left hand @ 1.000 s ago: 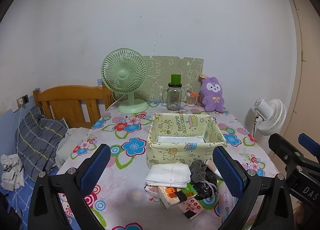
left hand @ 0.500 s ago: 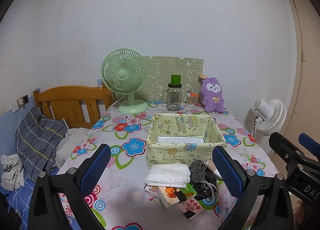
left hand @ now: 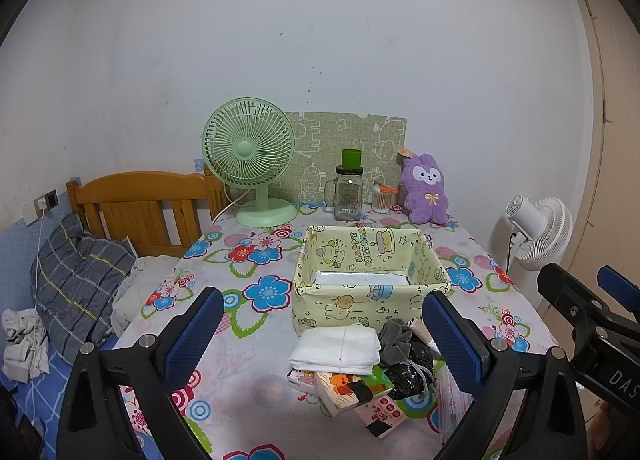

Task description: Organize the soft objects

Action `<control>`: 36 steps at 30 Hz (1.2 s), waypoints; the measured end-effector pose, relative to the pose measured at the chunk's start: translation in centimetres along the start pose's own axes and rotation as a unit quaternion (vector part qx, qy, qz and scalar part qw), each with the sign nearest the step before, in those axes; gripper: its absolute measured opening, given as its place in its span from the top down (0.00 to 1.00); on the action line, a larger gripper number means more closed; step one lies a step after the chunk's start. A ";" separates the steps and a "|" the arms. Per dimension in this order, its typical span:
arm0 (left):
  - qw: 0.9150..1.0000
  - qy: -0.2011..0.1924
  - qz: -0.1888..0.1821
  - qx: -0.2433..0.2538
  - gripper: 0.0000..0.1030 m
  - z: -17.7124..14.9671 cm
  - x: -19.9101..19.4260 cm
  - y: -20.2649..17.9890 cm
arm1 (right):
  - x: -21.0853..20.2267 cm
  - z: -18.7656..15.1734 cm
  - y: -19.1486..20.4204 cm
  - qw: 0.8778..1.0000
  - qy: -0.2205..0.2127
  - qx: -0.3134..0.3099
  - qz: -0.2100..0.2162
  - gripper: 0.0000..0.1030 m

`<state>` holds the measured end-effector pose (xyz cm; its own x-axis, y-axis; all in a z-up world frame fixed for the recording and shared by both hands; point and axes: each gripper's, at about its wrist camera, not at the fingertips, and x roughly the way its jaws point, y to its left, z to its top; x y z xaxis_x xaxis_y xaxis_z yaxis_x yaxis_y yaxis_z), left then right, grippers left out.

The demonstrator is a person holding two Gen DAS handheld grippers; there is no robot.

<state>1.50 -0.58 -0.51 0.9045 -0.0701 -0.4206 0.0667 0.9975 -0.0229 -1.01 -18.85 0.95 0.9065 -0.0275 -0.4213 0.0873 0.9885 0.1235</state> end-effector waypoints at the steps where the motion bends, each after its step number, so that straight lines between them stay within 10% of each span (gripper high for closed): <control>1: 1.000 0.000 0.000 0.000 0.03 0.0 0.0 0.0 | 0.0 0.0 0.0 1.000 0.000 0.000 0.000 0.00; 36: 1.000 0.014 -0.016 0.005 0.04 -1.3 0.6 -0.7 | 0.2 -0.7 0.4 1.000 0.001 0.011 0.007 0.04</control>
<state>1.44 -1.27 -1.88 0.8895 -0.1007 -0.4457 0.0993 0.9947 -0.0265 -1.07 -18.35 0.31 0.9069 -0.0132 -0.4212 0.0834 0.9853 0.1488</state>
